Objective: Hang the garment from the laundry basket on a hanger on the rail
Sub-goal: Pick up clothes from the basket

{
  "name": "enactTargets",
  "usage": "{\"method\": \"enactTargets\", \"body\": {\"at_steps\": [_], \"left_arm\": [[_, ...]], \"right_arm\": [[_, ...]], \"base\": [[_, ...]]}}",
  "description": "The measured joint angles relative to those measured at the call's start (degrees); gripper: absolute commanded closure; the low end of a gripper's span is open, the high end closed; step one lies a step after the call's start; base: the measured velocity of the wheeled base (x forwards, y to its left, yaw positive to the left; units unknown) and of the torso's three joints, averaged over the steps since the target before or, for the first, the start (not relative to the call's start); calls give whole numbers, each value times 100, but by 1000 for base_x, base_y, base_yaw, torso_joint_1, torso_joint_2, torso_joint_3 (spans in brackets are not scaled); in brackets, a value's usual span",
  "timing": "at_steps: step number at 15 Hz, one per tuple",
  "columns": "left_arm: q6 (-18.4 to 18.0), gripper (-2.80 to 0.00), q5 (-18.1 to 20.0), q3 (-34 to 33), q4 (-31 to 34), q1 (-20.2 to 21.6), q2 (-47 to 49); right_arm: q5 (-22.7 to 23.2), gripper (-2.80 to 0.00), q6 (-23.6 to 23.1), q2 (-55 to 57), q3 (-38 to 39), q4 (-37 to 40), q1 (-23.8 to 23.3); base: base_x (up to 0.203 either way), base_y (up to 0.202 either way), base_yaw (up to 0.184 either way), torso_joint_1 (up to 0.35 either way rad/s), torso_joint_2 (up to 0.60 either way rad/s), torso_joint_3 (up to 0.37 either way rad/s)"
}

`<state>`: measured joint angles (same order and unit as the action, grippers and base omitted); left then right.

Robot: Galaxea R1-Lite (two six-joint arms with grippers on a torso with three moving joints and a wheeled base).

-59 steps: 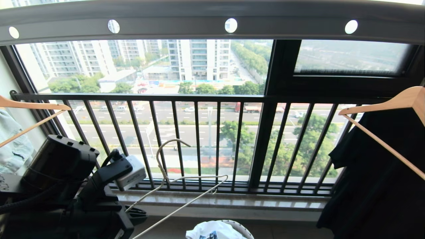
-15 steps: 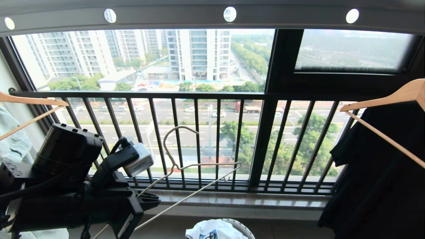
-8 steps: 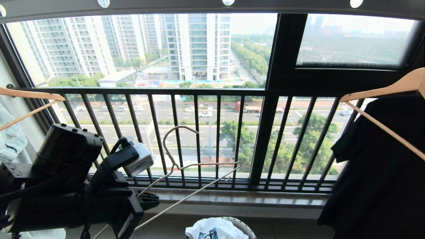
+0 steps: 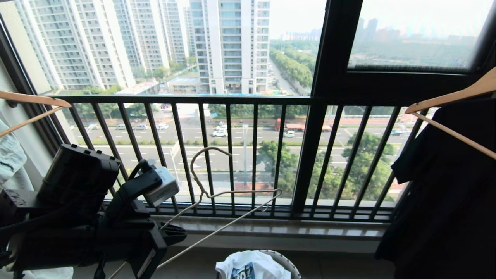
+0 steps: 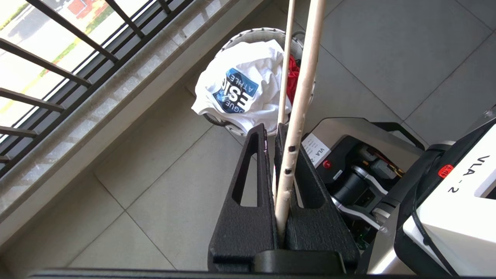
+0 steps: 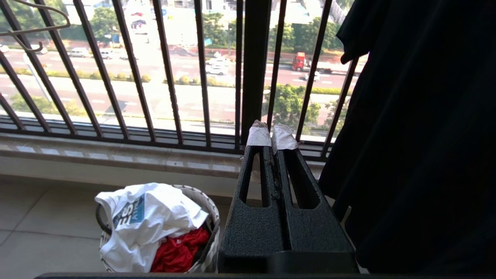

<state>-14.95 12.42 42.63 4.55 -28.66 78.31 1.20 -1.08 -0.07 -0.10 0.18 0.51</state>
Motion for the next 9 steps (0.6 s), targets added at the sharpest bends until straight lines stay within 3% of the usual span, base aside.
{"method": "enactTargets", "body": {"at_steps": [9], "left_arm": [[8, 0, 9, 0, -1, 0, 2]], "right_arm": [[-2, 0, -2, 0, 0, -2, 0]], "base": [[0, 0, 0, -151, 337, 181]]}}
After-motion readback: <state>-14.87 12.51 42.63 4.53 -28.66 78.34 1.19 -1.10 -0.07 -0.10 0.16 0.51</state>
